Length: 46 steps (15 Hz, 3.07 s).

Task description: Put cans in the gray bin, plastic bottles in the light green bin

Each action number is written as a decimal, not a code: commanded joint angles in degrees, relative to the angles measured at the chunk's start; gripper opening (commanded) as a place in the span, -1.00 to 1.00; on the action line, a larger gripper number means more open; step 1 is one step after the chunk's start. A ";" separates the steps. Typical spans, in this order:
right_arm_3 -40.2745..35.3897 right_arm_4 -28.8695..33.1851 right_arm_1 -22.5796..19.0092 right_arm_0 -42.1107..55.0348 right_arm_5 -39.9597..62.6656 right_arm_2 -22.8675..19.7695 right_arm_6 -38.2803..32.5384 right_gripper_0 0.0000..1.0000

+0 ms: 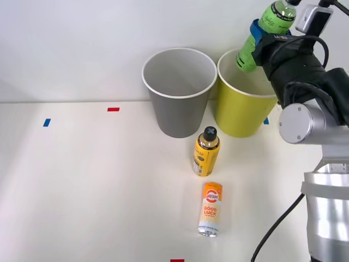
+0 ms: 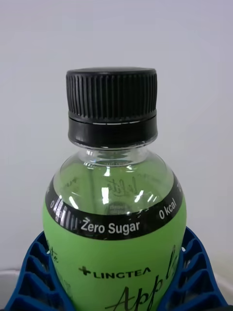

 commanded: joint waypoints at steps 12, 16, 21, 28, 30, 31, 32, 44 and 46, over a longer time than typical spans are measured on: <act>3.92 2.15 1.53 -2.97 -2.11 -0.76 -0.40 0.81; 3.92 1.89 2.15 -2.89 -3.52 -0.76 -0.23 0.81; 0.49 1.10 2.06 4.15 -13.45 2.40 0.56 0.81; -22.71 -8.57 2.33 29.46 -13.45 5.21 0.65 0.81; -24.91 -8.57 2.24 36.49 -14.85 6.71 0.65 0.81; -24.82 -8.66 2.41 40.18 -16.79 7.59 0.65 0.81; -24.82 -8.66 2.50 42.82 -17.84 8.11 0.65 0.81; -24.82 -8.31 -0.93 61.19 -22.24 10.66 1.62 0.81; -23.77 -5.58 1.97 63.12 -21.62 10.84 2.15 0.81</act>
